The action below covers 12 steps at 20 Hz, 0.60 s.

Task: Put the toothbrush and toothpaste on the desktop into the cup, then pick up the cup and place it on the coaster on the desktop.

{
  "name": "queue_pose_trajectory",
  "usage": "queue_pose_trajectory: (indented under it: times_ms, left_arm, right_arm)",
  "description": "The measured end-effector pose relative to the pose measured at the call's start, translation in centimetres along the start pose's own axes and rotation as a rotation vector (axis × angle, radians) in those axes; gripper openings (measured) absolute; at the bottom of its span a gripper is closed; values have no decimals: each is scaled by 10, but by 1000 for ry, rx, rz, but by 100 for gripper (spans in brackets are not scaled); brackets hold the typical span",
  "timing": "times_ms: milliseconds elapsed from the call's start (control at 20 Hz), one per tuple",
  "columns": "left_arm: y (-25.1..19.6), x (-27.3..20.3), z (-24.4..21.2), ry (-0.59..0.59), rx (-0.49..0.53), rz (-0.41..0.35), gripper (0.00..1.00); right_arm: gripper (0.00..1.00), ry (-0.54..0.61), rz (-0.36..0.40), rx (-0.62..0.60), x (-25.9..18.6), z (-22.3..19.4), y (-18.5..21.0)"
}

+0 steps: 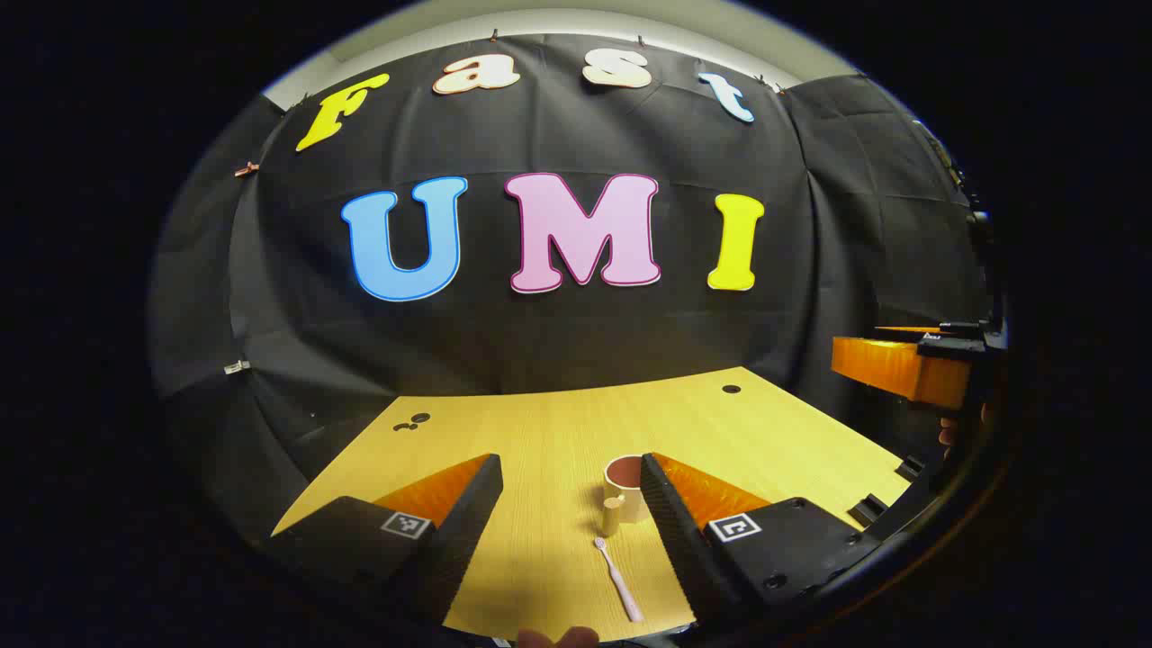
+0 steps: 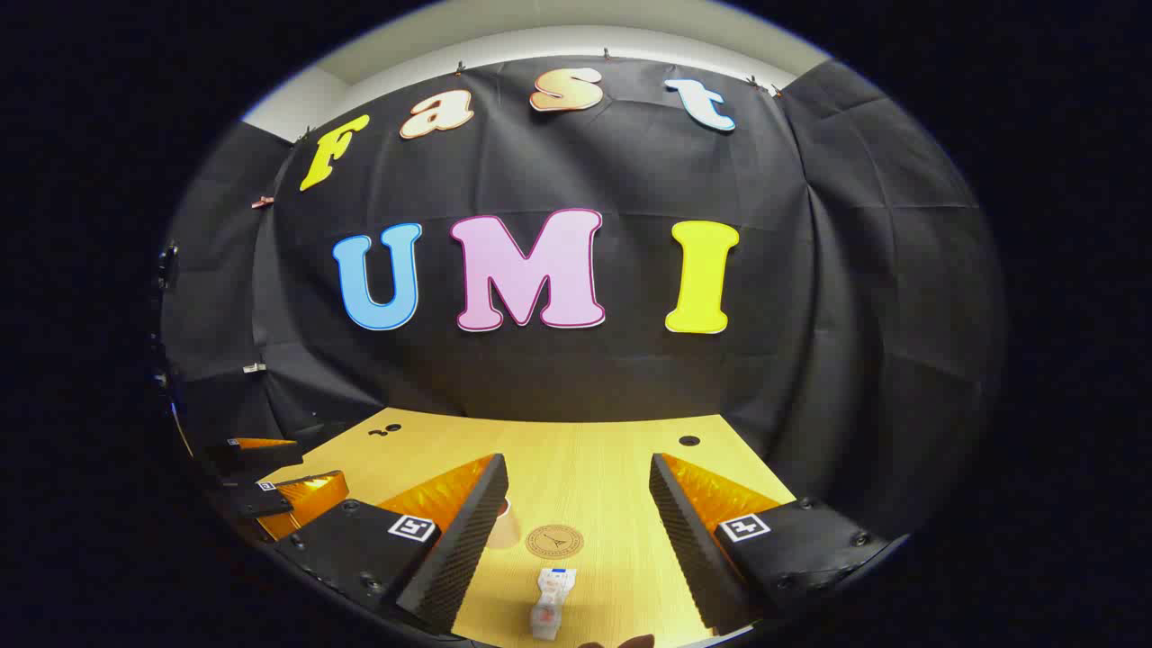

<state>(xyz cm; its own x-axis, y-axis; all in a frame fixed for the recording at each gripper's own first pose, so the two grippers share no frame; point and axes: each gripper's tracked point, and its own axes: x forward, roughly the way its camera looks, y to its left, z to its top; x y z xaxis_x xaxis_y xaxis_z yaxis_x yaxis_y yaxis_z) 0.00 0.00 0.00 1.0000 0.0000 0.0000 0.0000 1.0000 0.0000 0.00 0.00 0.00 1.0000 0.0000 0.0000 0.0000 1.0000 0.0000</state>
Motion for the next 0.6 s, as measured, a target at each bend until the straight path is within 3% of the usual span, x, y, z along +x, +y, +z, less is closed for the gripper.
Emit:
queue_pose_trajectory:
  times_ms: [600]
  left_arm:
    - [1,-7,-17,48,-12,8,95]
  right_arm:
    - [97,56,26,-26,4,-20,1]
